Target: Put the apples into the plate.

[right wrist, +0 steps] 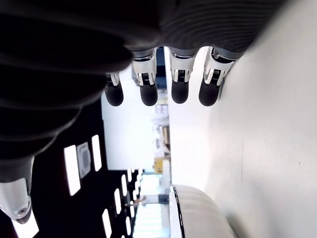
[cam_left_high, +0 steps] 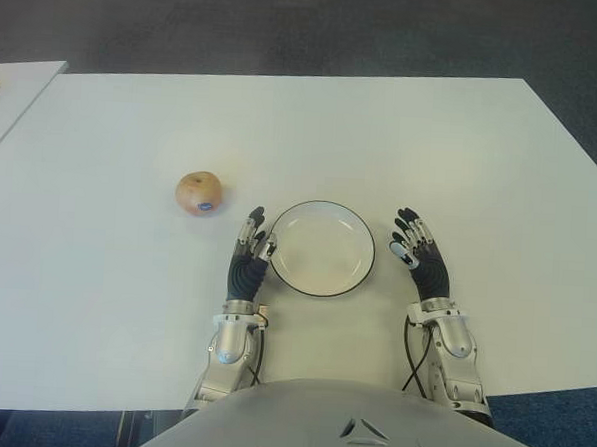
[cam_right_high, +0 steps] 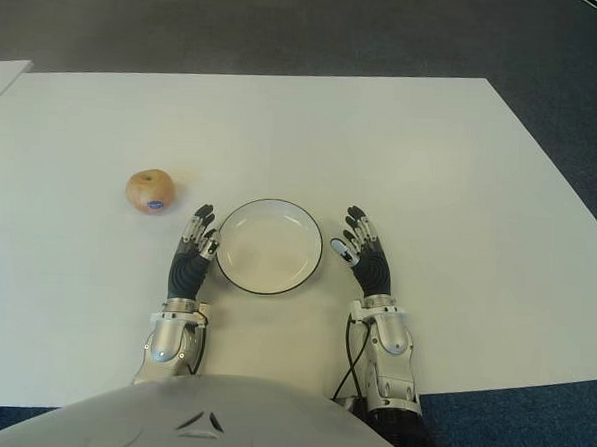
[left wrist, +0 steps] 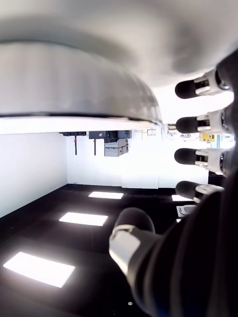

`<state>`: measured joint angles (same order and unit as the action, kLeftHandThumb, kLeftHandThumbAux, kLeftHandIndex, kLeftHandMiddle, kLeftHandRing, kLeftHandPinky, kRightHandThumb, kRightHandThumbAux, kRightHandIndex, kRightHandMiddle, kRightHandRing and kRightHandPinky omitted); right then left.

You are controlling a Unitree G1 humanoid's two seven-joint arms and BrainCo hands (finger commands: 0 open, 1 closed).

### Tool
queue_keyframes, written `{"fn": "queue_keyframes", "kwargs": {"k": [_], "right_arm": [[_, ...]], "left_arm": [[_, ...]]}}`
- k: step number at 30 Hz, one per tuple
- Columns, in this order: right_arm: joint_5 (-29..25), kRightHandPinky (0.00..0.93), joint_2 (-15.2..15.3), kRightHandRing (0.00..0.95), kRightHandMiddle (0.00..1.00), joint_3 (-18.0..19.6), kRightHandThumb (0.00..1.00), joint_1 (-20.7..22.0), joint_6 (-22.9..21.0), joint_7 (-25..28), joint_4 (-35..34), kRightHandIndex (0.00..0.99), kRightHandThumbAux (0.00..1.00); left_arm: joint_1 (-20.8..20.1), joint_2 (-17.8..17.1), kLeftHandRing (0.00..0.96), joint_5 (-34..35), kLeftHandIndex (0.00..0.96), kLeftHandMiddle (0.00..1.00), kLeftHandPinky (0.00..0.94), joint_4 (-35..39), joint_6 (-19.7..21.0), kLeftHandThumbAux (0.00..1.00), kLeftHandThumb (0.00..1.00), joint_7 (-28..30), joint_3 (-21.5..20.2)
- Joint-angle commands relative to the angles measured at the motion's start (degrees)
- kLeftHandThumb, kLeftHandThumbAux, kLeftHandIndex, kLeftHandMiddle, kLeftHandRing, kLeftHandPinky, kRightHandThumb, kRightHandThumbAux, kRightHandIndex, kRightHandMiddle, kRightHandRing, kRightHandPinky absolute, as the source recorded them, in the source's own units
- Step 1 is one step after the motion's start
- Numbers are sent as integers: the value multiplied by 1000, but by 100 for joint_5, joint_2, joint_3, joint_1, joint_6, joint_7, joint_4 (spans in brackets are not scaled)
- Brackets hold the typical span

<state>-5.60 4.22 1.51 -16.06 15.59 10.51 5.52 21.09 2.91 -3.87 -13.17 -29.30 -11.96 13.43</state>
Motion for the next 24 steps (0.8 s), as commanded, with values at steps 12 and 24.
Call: {"fn": "queue_keyframes", "kwargs": {"k": [12, 24], "right_arm": [[-35, 0, -53, 0, 0, -54, 42, -199, -342, -21, 82, 0, 541], [-17, 0, -97, 0, 0, -54, 62, -77, -294, -1, 426, 0, 525]], "left_arm": [[387, 210, 0, 56, 0, 0, 0, -142, 355, 521, 15, 26, -82], [1139, 75, 0, 574, 0, 6, 0, 2785, 1919, 494, 47, 229, 121]]}}
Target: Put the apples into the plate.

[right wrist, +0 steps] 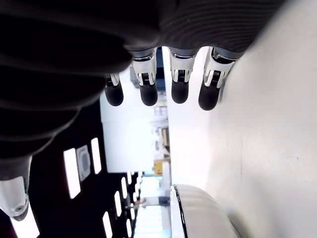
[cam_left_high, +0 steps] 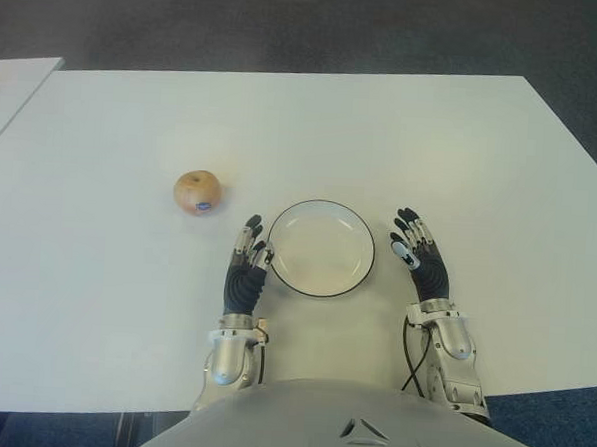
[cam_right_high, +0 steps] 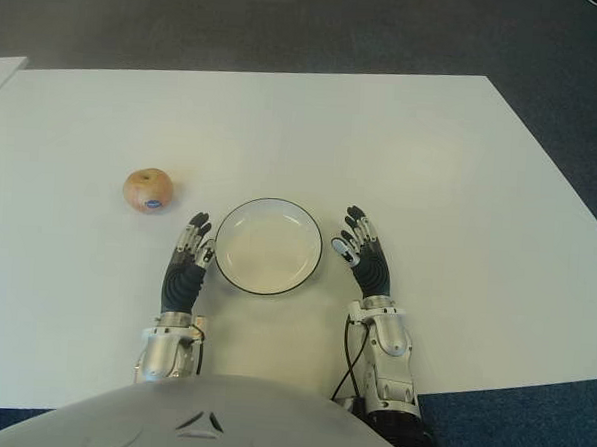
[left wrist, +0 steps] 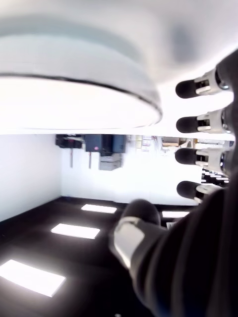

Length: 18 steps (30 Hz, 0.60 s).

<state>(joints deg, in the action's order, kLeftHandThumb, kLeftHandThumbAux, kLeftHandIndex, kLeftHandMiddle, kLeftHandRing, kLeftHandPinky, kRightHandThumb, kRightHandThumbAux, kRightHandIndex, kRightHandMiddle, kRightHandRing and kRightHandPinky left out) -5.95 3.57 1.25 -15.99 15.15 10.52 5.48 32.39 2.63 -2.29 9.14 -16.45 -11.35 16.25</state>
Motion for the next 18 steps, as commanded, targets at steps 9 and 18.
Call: {"fn": "queue_keyframes", "kwargs": {"k": [9, 18], "right_arm": [[133, 0, -105, 0, 0, -43, 80, 59, -50, -142, 647, 0, 511], [257, 0, -180, 0, 0, -108, 89, 99, -63, -288, 707, 0, 515]], "left_arm": [[-329, -128, 0, 1171, 24, 23, 0, 993, 694, 506, 58, 689, -855], [-504, -44, 0, -375, 37, 8, 0, 2192, 1652, 517, 71, -9, -623]]}}
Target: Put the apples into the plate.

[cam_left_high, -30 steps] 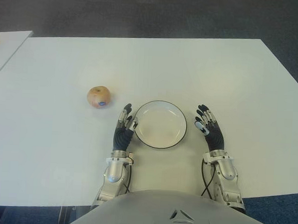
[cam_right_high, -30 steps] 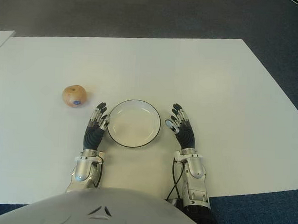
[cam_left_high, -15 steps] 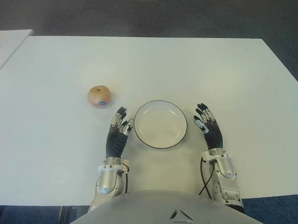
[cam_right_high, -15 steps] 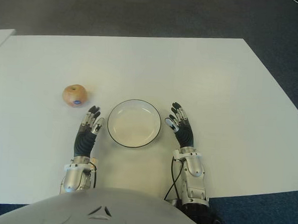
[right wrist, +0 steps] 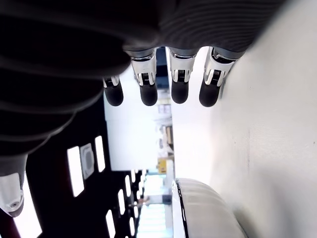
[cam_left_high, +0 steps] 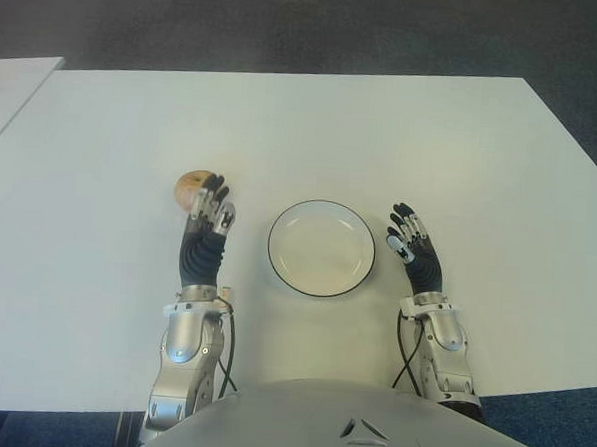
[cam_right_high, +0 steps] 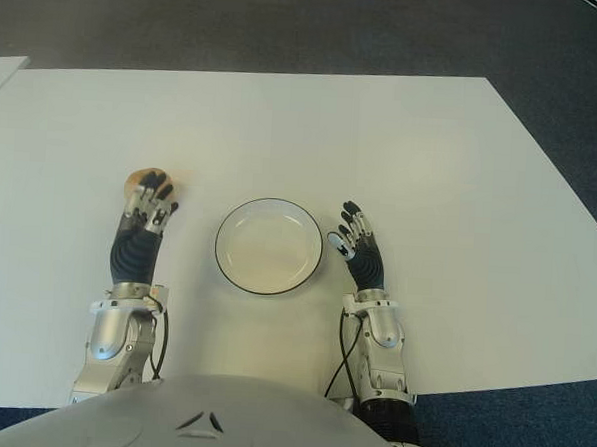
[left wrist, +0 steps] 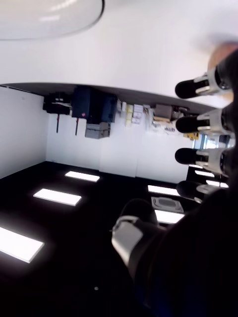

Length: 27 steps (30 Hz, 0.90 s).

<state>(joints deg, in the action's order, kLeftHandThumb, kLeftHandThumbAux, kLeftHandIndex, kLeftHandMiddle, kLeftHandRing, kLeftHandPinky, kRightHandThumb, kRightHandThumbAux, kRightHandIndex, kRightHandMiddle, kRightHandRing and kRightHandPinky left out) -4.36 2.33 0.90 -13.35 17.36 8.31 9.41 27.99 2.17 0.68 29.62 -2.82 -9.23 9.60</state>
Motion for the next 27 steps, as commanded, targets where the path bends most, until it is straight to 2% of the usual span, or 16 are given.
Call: {"fn": "queue_keyframes", "kwargs": {"k": [1, 7, 14, 17, 19, 21, 24, 27], "right_arm": [[104, 0, -60, 0, 0, -76, 89, -152, -277, -75, 340, 0, 514], [136, 0, -67, 0, 0, -90, 83, -102, -225, -110, 459, 0, 507], [133, 0, -69, 0, 0, -82, 77, -15, -156, -124, 613, 0, 502], [114, 0, -62, 0, 0, -67, 75, 24, -113, -113, 682, 0, 508], [111, 0, -61, 0, 0, -60, 74, 48, -87, -116, 728, 0, 511], [127, 0, -60, 0, 0, -55, 73, 71, -52, -135, 774, 0, 514], [138, 0, -58, 0, 0, -50, 71, 110, -22, -149, 834, 0, 518], [158, 0, -61, 0, 0, -57, 69, 133, -4, -171, 850, 0, 520]], "left_arm": [[-95, 3, 0, -827, 38, 7, 0, 160, 357, 513, 69, -261, 52], [-295, 17, 0, -1202, 38, 4, 0, 190, 612, 495, 59, -246, 20], [-593, -103, 0, -1311, 26, 0, 0, 65, 545, 487, 47, -128, -104], [-857, -219, 0, -1415, 23, 0, 0, 136, 744, 488, 54, -23, -151], [-1012, -330, 0, -1607, 19, 0, 0, 148, 834, 482, 59, 22, -159], [-1272, -619, 0, -2181, 13, 0, 0, 218, 1033, 460, 62, 122, -148], [-1441, -805, 0, -2611, 6, 0, 0, 258, 1195, 423, 66, 218, -123], [-1560, -1263, 0, -3469, 4, 0, 8, 249, 1163, 390, 76, 357, -16]]}}
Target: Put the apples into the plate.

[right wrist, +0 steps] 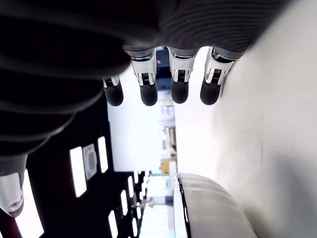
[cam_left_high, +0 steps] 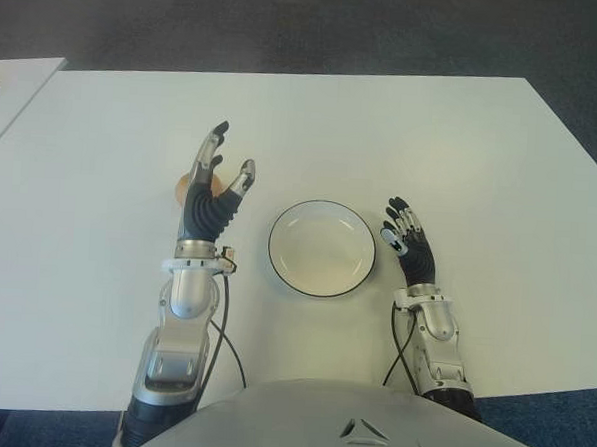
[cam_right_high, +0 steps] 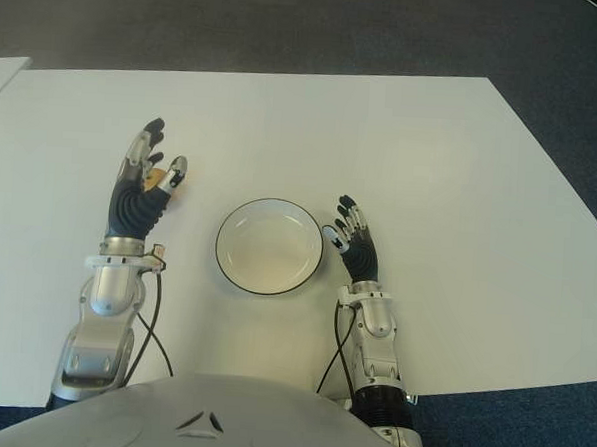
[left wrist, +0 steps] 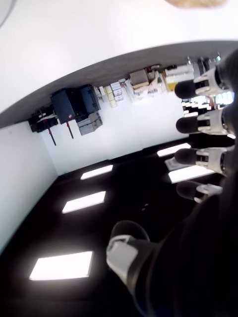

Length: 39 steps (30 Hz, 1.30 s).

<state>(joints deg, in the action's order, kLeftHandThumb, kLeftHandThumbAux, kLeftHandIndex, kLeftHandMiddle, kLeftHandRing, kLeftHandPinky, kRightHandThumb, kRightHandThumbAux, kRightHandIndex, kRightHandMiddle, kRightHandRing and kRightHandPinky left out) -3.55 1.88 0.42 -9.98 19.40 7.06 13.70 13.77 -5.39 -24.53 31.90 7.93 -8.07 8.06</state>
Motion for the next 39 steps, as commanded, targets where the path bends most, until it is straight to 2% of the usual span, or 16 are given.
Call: {"fn": "queue_keyframes", "kwargs": {"k": [1, 4, 6, 7, 13, 18, 23, 29, 37, 39], "right_arm": [[81, 0, -16, 0, 0, -10, 68, -199, -204, -49, 427, 0, 521], [85, 0, -8, 0, 0, -12, 65, -173, -221, -49, 446, 0, 519], [84, 0, -2, 0, 0, -9, 64, -152, -225, -46, 470, 0, 516], [76, 0, 6, 0, 0, -6, 63, -141, -230, -34, 493, 0, 513], [2, 0, 27, 0, 0, 17, 63, -81, -219, 53, 635, 0, 502], [-11, 0, 13, 0, 0, 34, 68, -31, -199, 69, 743, 0, 510], [0, 0, 4, 0, 0, 49, 59, -15, -108, 76, 825, 0, 510], [-58, 0, 14, 0, 0, 80, 51, -19, -73, 152, 824, 0, 511], [-103, 0, 56, 0, 0, 131, 61, 23, -79, 233, 896, 0, 501], [-106, 0, 66, 0, 0, 141, 63, 44, -66, 241, 930, 0, 504]], "left_arm": [[-157, -580, 0, -1105, 4, 0, 19, 14, 75, 374, 83, 265, 156], [-334, -1184, 0, -1810, 5, 0, 30, -45, 2, 354, 111, 630, 128], [-420, -1412, 0, -2070, 6, 0, 29, -84, -28, 350, 125, 799, 109], [-524, -1648, 0, -2258, 6, 0, 25, -127, -94, 350, 136, 970, 104], [-965, -2532, 0, -2893, 15, 0, 7, -215, -361, 362, 209, 1818, 154], [-1199, -3173, 0, -3074, 25, 0, 0, -231, -717, 354, 223, 2444, 136], [-1304, -3760, 0, -2866, 21, 0, 0, -524, -1312, 344, 196, 2467, -100], [-1319, -3948, 0, -2651, 12, 0, 0, -838, -1699, 343, 150, 2354, -306], [-1419, -3951, 0, -2481, 5, 0, 0, -1322, -1885, 334, 137, 2307, -462], [-1529, -3941, 0, -2355, 5, 0, 0, -1638, -1922, 328, 137, 2284, -501]]}}
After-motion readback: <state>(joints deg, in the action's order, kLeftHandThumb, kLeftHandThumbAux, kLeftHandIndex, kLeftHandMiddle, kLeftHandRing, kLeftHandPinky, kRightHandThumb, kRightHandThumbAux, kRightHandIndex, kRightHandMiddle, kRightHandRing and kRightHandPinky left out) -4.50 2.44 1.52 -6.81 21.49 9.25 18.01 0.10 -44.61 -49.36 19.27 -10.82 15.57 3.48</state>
